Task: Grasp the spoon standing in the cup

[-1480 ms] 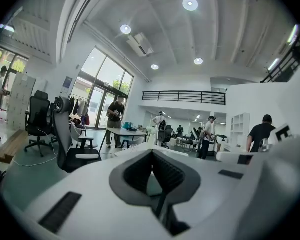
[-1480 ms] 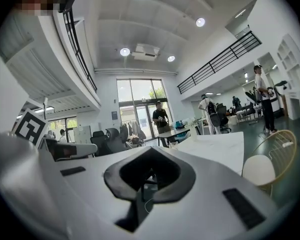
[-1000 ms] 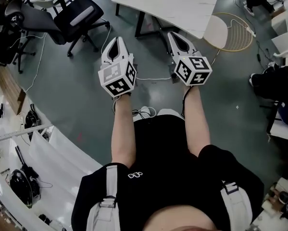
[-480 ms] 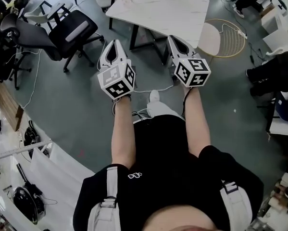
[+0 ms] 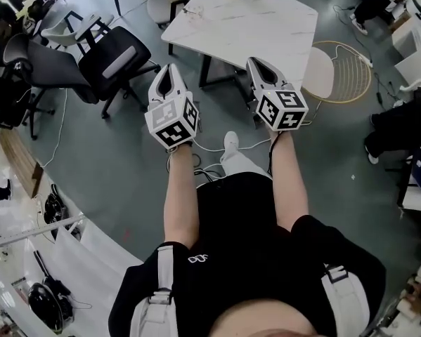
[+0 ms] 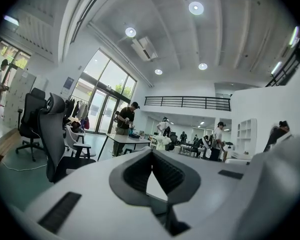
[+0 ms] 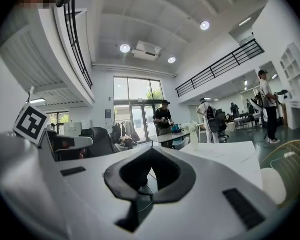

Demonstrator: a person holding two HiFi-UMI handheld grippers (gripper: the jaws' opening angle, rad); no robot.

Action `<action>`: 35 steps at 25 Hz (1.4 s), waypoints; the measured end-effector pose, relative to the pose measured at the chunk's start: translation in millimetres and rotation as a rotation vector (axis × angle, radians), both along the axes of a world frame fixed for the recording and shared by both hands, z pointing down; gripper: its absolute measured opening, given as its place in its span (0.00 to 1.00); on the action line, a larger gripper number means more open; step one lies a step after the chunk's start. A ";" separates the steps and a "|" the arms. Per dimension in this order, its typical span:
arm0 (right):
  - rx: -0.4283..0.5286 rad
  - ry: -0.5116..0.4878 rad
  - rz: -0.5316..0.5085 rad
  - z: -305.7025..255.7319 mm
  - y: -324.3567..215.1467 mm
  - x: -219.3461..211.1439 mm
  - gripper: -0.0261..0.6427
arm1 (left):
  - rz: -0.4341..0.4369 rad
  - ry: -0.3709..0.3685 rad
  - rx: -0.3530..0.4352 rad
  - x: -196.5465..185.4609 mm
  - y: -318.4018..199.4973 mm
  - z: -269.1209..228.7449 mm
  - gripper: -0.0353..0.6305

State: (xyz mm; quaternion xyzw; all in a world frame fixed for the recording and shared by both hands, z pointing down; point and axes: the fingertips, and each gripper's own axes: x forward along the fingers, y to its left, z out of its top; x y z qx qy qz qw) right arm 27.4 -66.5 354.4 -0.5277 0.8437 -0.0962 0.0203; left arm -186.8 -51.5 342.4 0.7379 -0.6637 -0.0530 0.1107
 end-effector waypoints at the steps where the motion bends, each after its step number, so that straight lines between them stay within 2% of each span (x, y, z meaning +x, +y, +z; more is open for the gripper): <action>1: -0.006 -0.001 0.002 2.9 -11.8 1.8 0.05 | -0.007 -0.001 -0.005 -1.8 -10.3 2.5 0.08; 6: -0.025 -0.008 0.014 11.2 -87.1 22.0 0.05 | -0.032 0.010 -0.029 4.0 -76.0 16.7 0.08; 11: -0.092 0.021 -0.026 38.6 -155.3 30.6 0.05 | -0.063 0.026 -0.119 20.3 -136.2 54.9 0.08; 18: -0.130 0.002 -0.088 59.0 -231.3 22.7 0.05 | -0.092 -0.009 -0.177 23.2 -201.6 72.0 0.08; 25: -0.112 -0.057 -0.127 58.1 -270.3 11.0 0.05 | -0.091 -0.085 -0.184 24.9 -232.1 70.4 0.08; 35: -0.064 -0.076 -0.102 41.4 -276.0 35.9 0.05 | -0.131 -0.090 -0.169 10.7 -252.1 63.4 0.08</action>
